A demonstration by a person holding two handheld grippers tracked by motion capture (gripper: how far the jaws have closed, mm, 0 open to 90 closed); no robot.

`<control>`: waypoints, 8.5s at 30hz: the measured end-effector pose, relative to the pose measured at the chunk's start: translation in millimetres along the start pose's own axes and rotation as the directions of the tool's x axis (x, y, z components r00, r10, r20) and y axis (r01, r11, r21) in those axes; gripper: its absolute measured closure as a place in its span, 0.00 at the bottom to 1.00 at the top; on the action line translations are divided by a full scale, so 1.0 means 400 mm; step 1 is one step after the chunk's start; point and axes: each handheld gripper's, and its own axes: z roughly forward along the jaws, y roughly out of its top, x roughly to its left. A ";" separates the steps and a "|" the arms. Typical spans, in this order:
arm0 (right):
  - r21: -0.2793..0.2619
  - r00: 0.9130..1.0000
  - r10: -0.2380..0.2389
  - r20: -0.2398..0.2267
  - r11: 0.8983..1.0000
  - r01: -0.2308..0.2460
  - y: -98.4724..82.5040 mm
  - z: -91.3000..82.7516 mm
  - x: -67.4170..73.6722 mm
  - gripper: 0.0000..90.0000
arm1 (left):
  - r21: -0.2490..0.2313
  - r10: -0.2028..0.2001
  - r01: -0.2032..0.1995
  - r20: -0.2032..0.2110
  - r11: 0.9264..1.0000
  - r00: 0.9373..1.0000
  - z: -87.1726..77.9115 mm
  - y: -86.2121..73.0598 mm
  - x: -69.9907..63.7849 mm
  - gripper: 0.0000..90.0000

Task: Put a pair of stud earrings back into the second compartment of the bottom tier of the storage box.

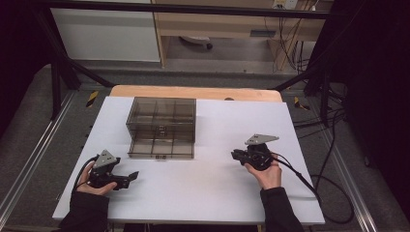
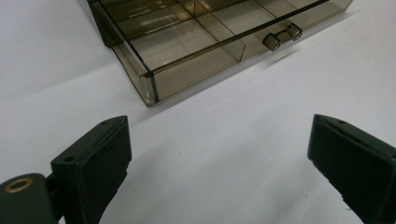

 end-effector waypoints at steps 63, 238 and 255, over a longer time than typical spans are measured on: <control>-0.033 0.986 -0.089 -0.137 0.996 0.086 0.151 0.183 0.179 0.90 | -0.005 -0.001 0.001 0.010 1.000 1.000 -0.002 0.001 -0.001 0.07; 0.001 0.989 0.068 0.134 0.998 -0.069 0.019 0.011 -0.001 0.03 | -0.015 -0.012 0.012 0.017 1.000 1.000 -0.006 0.002 0.003 0.07; 0.038 0.977 0.119 0.176 0.991 -0.127 -0.055 0.005 -0.060 0.08 | -0.016 -0.009 0.010 0.020 1.000 1.000 -0.007 0.002 0.002 0.07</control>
